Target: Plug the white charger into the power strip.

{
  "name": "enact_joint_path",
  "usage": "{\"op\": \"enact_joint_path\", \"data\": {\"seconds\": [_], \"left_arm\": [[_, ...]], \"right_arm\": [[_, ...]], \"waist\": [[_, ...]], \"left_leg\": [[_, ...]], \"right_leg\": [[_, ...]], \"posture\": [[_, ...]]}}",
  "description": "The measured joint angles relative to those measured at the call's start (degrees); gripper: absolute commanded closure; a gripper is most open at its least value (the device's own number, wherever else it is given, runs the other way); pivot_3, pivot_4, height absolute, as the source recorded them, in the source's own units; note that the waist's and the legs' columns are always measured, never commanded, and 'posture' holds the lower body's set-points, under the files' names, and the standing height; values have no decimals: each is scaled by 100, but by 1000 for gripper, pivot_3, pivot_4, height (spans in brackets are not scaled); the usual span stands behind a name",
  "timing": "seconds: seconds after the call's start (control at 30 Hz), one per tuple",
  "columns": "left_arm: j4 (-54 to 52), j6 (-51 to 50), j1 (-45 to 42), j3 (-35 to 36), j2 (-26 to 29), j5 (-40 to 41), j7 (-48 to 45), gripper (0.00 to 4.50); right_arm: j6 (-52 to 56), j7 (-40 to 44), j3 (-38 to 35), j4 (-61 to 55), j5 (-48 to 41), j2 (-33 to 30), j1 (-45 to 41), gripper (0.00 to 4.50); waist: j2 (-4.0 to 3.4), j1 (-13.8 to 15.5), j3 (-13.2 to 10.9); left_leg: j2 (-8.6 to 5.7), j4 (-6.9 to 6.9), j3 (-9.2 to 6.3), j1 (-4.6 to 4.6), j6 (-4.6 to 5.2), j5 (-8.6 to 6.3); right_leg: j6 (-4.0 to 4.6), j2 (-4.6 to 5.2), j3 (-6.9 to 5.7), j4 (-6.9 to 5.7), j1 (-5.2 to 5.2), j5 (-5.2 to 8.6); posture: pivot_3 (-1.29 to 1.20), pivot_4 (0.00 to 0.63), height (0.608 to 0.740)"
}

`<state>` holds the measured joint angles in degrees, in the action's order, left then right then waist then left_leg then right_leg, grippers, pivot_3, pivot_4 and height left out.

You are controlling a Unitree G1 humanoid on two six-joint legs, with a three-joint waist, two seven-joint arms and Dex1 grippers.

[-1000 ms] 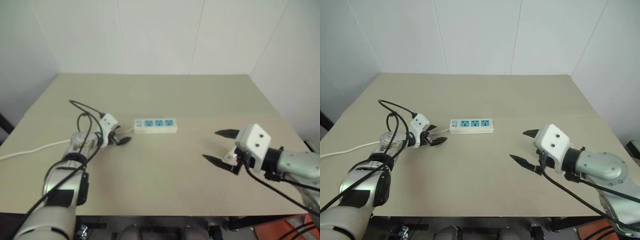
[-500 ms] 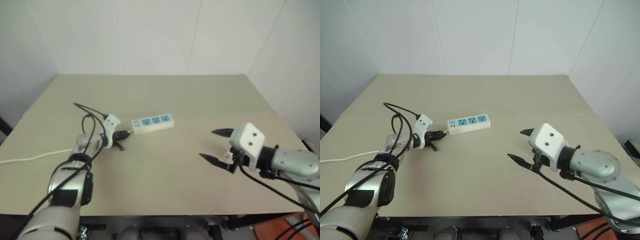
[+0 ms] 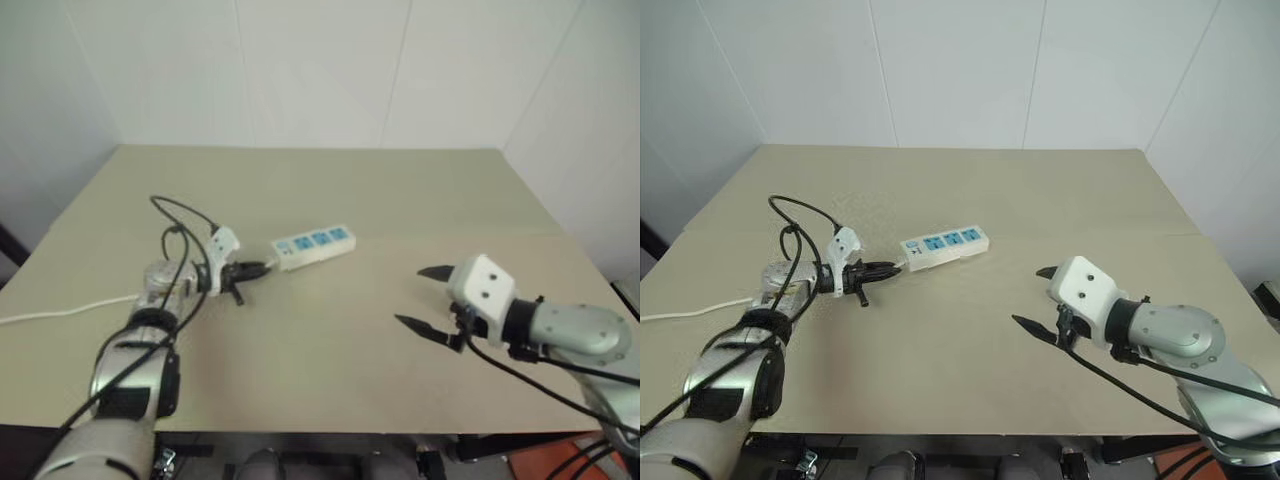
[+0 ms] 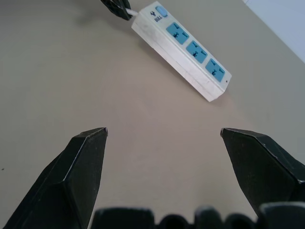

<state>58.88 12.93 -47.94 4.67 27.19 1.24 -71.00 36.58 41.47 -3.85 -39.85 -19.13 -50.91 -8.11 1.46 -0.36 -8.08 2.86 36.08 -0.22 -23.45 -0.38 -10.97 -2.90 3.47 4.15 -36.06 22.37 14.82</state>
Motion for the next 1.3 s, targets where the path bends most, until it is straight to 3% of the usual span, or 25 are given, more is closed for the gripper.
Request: {"op": "enact_joint_path", "data": {"seconds": [0.13, 0.33, 0.57, 0.7, 1.03, 1.2, 1.3], "left_arm": [[-2874, -1504, 1544, -89, 178, 468, -25, 4477], [-5770, -3422, 2988, -114, 440, 637, 873, 4477], [-6561, -4111, 3558, -170, 590, 797, 1349, 4477], [-6563, -4126, 3601, -202, 671, 1007, 1250, 3307], [-6952, -4419, 3661, -353, 1710, 1930, 109, 172], [-6885, -4122, 3600, -123, 1890, 2398, -433, 32], [-6384, -3443, 3319, 67, 1747, 2414, -439, 32]], "right_arm": [[-59, -2, 124, 33, 47, 95, 24, 0], [-287, 148, 374, 294, 147, 127, -115, 0], [-490, 352, 545, 620, 225, 189, -287, 0], [-518, 374, 552, 668, 257, 210, -302, 0], [-598, 441, 552, 719, 319, 239, -303, 0], [-615, 465, 552, 785, 325, 247, -311, 0], [-619, 467, 552, 791, 326, 270, -354, 0]], "waist": [[1, -62, -2], [2, -60, -2], [3, -46, -3], [3, -42, -3], [3, -47, -3], [3, -39, -4], [3, -34, -3]], "left_leg": [[7, -4, -1, 3, -1, 0], [7, 3, -1, 28, -1, 0], [8, 7, -1, 28, 0, 0], [8, 5, -1, 23, 0, 0], [8, -8, 0, 24, 0, 0], [9, -7, 0, 23, 0, 0], [9, -6, 1, 26, 0, 0]], "right_leg": [[3, -1, 1, -6, 4, -1], [0, -2, 3, -8, -13, 1], [0, -3, 3, -7, -10, 1], [10, -3, 3, -1, -9, -3], [19, -3, 3, 0, -2, 5], [21, -2, 2, 0, -2, 6], [22, -2, 2, -1, -4, 6]], "posture": [[0, 150, 740], [0, 150, 740], [0, 150, 740], [0, 150, 740], [0, 150, 740], [0, 150, 740], [0, 150, 740]]}}
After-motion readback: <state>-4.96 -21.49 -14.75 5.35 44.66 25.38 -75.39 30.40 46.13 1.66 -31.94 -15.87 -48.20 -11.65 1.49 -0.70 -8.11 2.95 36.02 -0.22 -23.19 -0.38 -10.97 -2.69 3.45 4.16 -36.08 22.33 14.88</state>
